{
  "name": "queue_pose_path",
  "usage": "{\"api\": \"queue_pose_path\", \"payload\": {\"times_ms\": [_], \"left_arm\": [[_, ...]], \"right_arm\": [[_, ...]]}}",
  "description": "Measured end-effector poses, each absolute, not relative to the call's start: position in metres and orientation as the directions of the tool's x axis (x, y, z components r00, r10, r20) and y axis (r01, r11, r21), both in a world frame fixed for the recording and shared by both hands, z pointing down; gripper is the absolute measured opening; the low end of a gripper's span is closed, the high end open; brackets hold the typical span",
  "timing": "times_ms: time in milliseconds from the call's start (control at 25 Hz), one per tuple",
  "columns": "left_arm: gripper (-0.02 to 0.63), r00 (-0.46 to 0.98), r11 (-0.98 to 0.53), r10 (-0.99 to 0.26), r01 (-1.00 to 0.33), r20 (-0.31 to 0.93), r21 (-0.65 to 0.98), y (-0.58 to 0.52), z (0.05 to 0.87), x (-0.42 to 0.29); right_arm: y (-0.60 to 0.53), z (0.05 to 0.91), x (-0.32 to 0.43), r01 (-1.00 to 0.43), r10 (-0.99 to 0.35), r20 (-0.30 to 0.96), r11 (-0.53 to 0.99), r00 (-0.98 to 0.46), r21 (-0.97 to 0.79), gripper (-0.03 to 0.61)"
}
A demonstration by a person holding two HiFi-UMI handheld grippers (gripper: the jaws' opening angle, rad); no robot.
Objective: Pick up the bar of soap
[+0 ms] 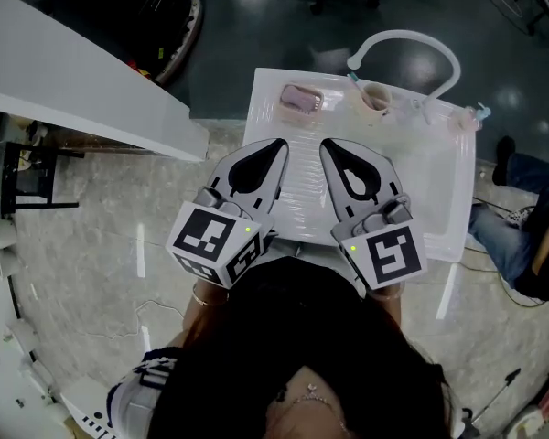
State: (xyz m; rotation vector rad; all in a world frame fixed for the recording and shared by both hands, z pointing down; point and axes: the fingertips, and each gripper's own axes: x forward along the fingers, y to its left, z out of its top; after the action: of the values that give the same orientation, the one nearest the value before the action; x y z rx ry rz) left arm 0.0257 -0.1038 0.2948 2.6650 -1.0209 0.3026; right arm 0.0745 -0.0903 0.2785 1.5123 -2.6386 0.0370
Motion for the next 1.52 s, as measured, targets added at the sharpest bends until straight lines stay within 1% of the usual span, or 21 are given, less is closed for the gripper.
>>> {"api": "queue_pose_path", "payload": {"times_ms": [80,240,400,680,880,1080,1200,1400,1520], "left_arm": [[0.000,0.731,-0.715,-0.619,-0.676,0.287,0.180,-0.114,0.296,0.023],[0.000,0.735,-0.716,-0.612,-0.672,0.292,0.189,-0.131,0.301,0.020],[0.000,0.730,-0.707,-0.614,-0.678,0.300,0.201,-0.149,0.307,0.013],[-0.002,0.734,-0.702,-0.595,-0.673,0.328,0.232,-0.178,0.322,0.006],[-0.002,0.749,-0.697,-0.565,-0.658,0.346,0.284,-0.193,0.336,0.005],[-0.002,0.745,-0.688,-0.557,-0.661,0.366,0.298,-0.208,0.347,0.003],[-0.002,0.743,-0.682,-0.554,-0.664,0.376,0.306,-0.215,0.353,0.000],[-0.002,0.733,-0.665,-0.553,-0.675,0.397,0.319,-0.221,0.364,-0.006],[-0.002,0.730,-0.661,-0.552,-0.678,0.404,0.323,-0.225,0.368,-0.008]], "right_arm": [[-0.100,0.282,0.073,-0.870,-0.867,0.107,0.493,-0.488,0.025,-0.002],[-0.120,0.289,0.078,-0.882,-0.876,0.110,0.469,-0.470,-0.038,-0.002],[-0.139,0.296,0.077,-0.883,-0.875,0.121,0.468,-0.469,-0.043,-0.002],[-0.173,0.318,0.071,-0.883,-0.867,0.194,0.470,-0.459,0.007,0.000],[-0.192,0.341,0.067,-0.872,-0.847,0.279,0.486,-0.452,0.061,-0.001],[-0.211,0.360,0.065,-0.872,-0.837,0.319,0.486,-0.446,0.055,0.002],[-0.221,0.376,0.066,-0.866,-0.825,0.353,0.495,-0.441,0.075,0.028],[-0.235,0.397,0.066,-0.863,-0.810,0.392,0.500,-0.436,0.075,0.035],[-0.242,0.410,0.065,-0.854,-0.792,0.424,0.515,-0.439,0.079,0.054]]}}
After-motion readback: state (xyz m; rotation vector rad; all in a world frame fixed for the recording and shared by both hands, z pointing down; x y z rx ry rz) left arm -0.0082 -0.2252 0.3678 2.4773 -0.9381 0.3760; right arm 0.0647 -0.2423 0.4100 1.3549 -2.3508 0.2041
